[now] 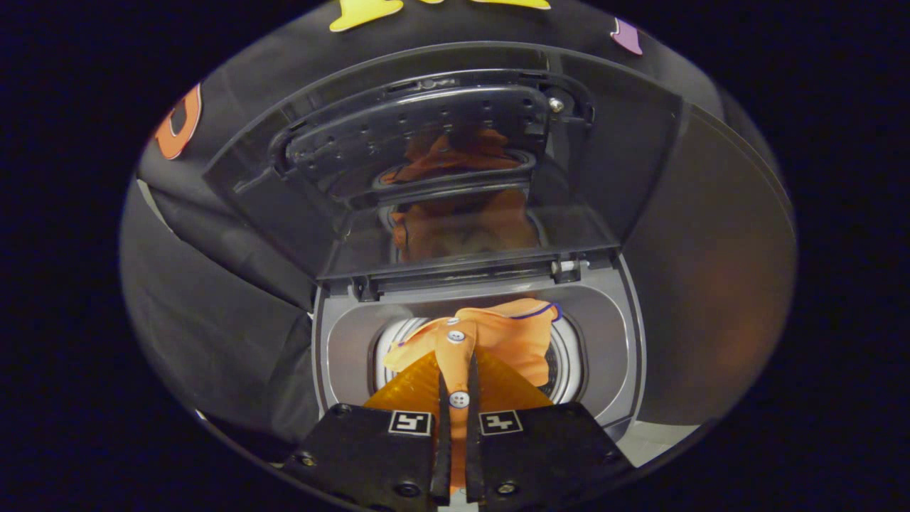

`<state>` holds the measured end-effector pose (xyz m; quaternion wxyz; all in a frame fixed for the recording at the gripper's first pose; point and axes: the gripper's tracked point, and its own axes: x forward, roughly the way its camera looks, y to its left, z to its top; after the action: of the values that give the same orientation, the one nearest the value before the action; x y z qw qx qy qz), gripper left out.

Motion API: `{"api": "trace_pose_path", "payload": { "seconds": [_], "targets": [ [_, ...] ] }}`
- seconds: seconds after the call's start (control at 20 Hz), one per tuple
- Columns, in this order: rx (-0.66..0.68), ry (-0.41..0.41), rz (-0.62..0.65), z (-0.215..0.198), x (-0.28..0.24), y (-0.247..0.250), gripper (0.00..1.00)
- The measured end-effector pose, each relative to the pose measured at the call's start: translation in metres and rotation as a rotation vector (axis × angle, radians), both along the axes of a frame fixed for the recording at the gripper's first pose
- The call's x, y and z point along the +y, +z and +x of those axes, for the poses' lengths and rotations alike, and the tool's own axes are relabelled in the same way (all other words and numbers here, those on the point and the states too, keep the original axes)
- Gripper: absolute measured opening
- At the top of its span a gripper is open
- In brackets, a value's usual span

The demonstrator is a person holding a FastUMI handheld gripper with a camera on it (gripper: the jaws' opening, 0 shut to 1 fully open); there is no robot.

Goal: Put the clothes into the washing machine and then close the washing machine lid.

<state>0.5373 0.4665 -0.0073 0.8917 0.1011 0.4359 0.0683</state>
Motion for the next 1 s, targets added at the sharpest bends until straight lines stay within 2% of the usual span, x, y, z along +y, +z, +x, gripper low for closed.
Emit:
{"api": "trace_pose_path", "payload": {
  "seconds": [0.15, 0.35, 0.4, 0.6, 0.7, 1.0],
  "targets": [
    [0.012, -0.003, 0.009, -0.001, 0.000, -0.004, 0.16],
    [-0.046, 0.006, -0.018, -0.001, -0.004, 0.004, 0.47],
    [-0.068, 0.007, -0.038, 0.000, -0.006, 0.010, 0.50],
    [-0.090, 0.023, -0.063, -0.005, -0.005, 0.014, 0.96],
    [-0.106, 0.025, -0.073, -0.009, -0.007, 0.018, 0.93],
    [-0.164, 0.049, -0.112, -0.011, -0.013, 0.029, 0.93]
  ]
}}
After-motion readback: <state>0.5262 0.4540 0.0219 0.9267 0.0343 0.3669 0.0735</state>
